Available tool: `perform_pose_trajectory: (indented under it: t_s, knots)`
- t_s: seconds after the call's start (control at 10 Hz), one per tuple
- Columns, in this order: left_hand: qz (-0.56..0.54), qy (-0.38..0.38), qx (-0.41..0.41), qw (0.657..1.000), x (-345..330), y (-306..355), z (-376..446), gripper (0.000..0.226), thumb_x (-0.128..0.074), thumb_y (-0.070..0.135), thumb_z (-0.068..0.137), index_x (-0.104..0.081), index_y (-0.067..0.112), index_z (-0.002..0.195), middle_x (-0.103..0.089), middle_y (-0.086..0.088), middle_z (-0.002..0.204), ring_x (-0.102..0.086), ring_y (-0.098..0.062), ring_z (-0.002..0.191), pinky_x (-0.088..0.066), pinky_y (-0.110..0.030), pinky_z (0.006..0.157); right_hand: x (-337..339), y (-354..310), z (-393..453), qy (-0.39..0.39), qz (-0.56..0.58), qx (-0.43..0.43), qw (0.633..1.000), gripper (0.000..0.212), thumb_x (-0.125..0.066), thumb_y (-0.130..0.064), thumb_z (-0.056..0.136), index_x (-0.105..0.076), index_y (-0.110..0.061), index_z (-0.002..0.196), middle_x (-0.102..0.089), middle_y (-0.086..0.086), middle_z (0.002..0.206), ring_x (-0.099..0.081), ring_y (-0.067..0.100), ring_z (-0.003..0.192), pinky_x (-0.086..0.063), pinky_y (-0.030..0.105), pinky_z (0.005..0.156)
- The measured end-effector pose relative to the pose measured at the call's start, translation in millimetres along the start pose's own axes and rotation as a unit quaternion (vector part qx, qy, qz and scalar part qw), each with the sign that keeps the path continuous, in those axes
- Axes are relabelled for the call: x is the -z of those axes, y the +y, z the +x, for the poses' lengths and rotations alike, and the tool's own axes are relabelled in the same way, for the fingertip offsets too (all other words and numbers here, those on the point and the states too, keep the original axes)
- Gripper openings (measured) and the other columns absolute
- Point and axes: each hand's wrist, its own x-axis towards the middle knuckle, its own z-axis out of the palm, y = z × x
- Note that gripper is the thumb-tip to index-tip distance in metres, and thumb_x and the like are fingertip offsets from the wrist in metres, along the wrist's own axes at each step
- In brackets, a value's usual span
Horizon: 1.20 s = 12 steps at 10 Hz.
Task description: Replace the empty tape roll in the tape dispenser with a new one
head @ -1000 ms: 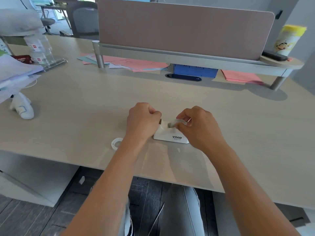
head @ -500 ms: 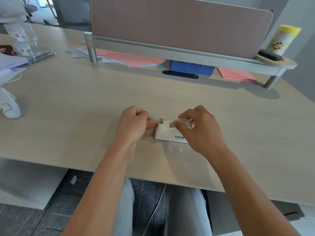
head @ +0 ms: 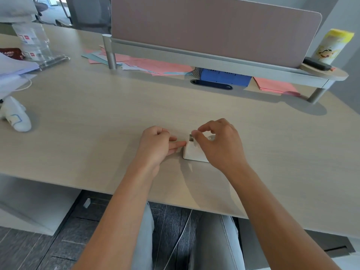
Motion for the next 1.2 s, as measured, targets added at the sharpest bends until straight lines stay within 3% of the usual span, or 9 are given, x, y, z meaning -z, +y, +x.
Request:
perform_pose_trajectory:
  t_s: [0.2,0.3,0.5,0.6,0.7,0.8,1.0,1.1,1.2]
  knots:
    - [0.036,0.015,-0.019,0.999,4,0,1,0.017,-0.047,0.005,0.102,-0.063,0.007,0.096,-0.074,-0.021,0.113,-0.082,-0.024,0.078,-0.063,-0.046,0.091,-1,-4,5,-0.032,0.009,-0.051,0.998,0.034,-0.075,-0.053,0.084,-0.078,-0.027,0.106,-0.064,-0.005,0.107,-0.063,0.020,0.109,-0.050,0.049,0.102]
    - [0.077,0.050,-0.061,0.994,5,-7,3,0.022,-0.051,0.012,0.096,-0.064,0.011,0.114,-0.074,-0.007,0.097,-0.081,-0.029,0.085,-0.061,-0.053,0.092,0,-6,8,-0.041,0.010,-0.061,0.997,0.034,-0.077,-0.052,0.083,-0.077,-0.028,0.107,-0.068,-0.006,0.112,-0.063,0.019,0.112,-0.051,0.049,0.102]
    - [0.239,0.062,-0.227,0.942,2,-23,-21,0.040,-0.051,0.007,0.099,-0.062,0.017,0.136,-0.064,0.000,0.139,-0.059,-0.019,0.127,-0.044,-0.030,0.107,-2,-3,5,-0.034,0.039,-0.077,0.996,0.041,-0.079,-0.053,0.080,-0.075,-0.026,0.111,-0.070,-0.004,0.117,-0.063,0.016,0.107,-0.052,0.045,0.101]
    - [0.279,0.013,-0.248,0.928,-9,-37,-25,0.045,-0.050,0.005,0.098,-0.062,0.017,0.140,-0.056,-0.002,0.149,-0.048,-0.021,0.141,-0.034,-0.028,0.116,-4,0,0,-0.027,0.072,-0.066,0.995,0.041,-0.079,-0.048,0.085,-0.073,-0.022,0.116,-0.070,-0.002,0.121,-0.059,0.010,0.101,-0.048,0.029,0.090]
    - [0.314,-0.010,-0.247,0.916,-14,-48,-23,0.046,-0.047,0.010,0.098,-0.063,0.020,0.140,-0.054,-0.002,0.151,-0.044,-0.021,0.145,-0.034,-0.035,0.121,-5,3,-2,0.000,0.119,-0.059,0.991,0.025,-0.071,-0.033,0.095,-0.073,-0.020,0.116,-0.070,0.000,0.120,-0.065,0.013,0.106,-0.055,0.034,0.090]
    - [0.324,-0.009,-0.253,0.911,-16,-50,-22,0.051,-0.040,0.022,0.090,-0.065,0.021,0.134,-0.062,0.000,0.140,-0.052,-0.023,0.135,-0.044,-0.046,0.112,-3,8,-3,0.020,0.181,-0.076,0.980,0.020,-0.056,-0.025,0.104,-0.073,-0.020,0.111,-0.071,0.002,0.119,-0.068,0.015,0.106,-0.054,0.021,0.082]
    - [0.313,0.007,-0.262,0.913,-19,-49,-17,0.043,-0.051,0.014,0.094,-0.065,0.020,0.134,-0.065,-0.001,0.133,-0.056,-0.025,0.126,-0.048,-0.046,0.104,-5,9,-3,0.022,0.220,-0.059,0.973,0.031,-0.043,-0.024,0.109,-0.072,-0.017,0.116,-0.069,0.003,0.122,-0.063,0.000,0.099,-0.045,0.004,0.071]
    - [0.310,0.015,-0.263,0.914,-20,-49,-18,0.041,-0.056,0.017,0.096,-0.061,0.020,0.137,-0.063,-0.002,0.134,-0.056,-0.026,0.126,-0.048,-0.048,0.104,-1,13,-6,0.034,0.246,-0.052,0.967,0.031,-0.043,-0.026,0.109,-0.072,-0.018,0.118,-0.070,0.001,0.125,-0.063,-0.005,0.103,-0.045,0.000,0.074]
    - [0.334,0.020,-0.236,0.912,-19,-53,-22,0.054,-0.059,0.029,0.098,-0.046,0.017,0.149,-0.054,-0.004,0.147,-0.046,-0.025,0.139,-0.042,-0.044,0.112,14,22,-11,0.104,0.287,-0.064,0.950,0.025,-0.052,-0.023,0.106,-0.074,-0.018,0.115,-0.075,-0.006,0.118,-0.066,-0.003,0.106,-0.053,0.016,0.095]
